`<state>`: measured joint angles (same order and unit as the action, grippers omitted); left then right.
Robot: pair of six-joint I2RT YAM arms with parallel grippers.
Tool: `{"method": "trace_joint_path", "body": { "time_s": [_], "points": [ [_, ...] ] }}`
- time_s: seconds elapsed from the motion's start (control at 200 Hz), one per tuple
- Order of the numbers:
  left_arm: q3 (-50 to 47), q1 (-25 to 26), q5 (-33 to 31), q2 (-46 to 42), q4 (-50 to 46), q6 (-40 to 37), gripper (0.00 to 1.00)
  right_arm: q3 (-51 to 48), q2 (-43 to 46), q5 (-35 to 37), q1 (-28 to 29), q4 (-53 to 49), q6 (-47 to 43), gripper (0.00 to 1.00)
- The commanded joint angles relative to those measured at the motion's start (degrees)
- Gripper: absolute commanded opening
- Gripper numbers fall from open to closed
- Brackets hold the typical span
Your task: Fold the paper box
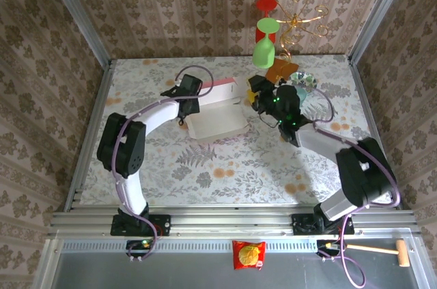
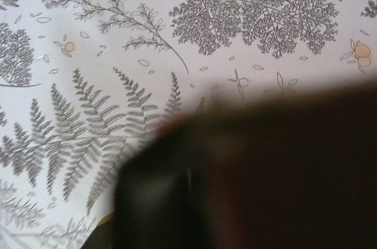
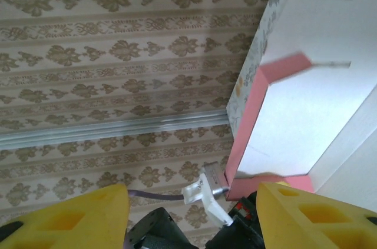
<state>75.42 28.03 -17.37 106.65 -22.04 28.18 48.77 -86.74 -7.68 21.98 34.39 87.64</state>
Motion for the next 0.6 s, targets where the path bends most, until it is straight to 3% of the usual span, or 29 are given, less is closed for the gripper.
{"method": "trace_joint_path", "body": {
  "time_s": [0.0, 0.195, 0.315, 0.595],
  "points": [
    [3.25, -1.00, 6.14, -3.97, -9.10, -2.74, 0.00, 5.71, 3.41, 2.23, -0.88, -21.85, -9.76, 0.56],
    [8.34, -3.84, 15.69, -7.45, -22.39, -4.47, 0.00, 19.78, 2.56, 2.22, -0.14, -43.19, -19.18, 0.46],
    [10.00, -3.95, 19.17, -8.75, -28.42, -5.45, 0.00, 28.04, -0.21, 2.14, 0.17, -52.60, -22.84, 0.44],
    [11.67, -2.28, 20.69, -11.05, -33.09, -3.87, 0.00, 35.80, -5.63, -0.30, 1.93, -58.20, -24.07, 0.41]
  ]
}}
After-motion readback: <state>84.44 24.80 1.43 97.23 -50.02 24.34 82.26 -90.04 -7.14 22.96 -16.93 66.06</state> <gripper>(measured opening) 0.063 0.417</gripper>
